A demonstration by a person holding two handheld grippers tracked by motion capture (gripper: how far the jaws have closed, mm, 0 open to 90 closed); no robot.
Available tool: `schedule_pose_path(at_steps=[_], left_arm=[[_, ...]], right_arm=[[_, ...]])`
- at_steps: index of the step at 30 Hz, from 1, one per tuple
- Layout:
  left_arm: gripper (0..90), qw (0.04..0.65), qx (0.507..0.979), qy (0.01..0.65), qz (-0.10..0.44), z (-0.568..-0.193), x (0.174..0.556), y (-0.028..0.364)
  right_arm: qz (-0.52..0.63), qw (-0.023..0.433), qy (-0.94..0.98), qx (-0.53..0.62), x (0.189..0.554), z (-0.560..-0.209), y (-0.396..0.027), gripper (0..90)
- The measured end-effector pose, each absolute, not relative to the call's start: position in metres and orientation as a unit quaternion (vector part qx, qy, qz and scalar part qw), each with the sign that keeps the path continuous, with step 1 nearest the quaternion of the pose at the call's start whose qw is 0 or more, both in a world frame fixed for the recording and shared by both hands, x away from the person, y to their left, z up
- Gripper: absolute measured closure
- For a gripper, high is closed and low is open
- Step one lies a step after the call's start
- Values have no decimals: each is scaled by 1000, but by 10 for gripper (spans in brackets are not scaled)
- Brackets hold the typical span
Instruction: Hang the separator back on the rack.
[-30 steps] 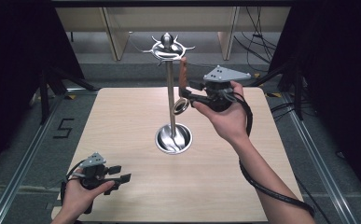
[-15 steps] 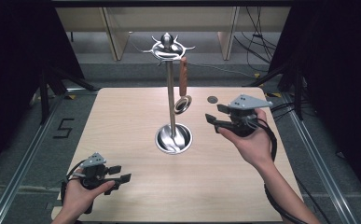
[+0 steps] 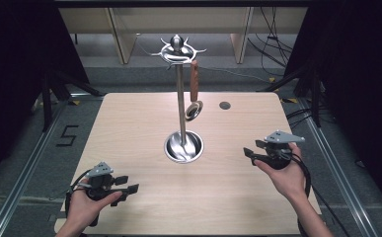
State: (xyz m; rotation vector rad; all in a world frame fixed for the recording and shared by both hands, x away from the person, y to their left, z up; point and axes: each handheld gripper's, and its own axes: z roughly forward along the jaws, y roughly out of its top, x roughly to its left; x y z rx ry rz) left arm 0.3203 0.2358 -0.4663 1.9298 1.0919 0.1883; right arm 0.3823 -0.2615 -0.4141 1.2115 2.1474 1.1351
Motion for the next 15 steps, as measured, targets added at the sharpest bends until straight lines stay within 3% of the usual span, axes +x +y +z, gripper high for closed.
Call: schedule_pose_path(at_steps=[15], left_arm=[[389, 442, 781, 434, 81, -467, 321, 235]], right_arm=[[364, 227, 763, 483, 382, -452, -307, 436]])
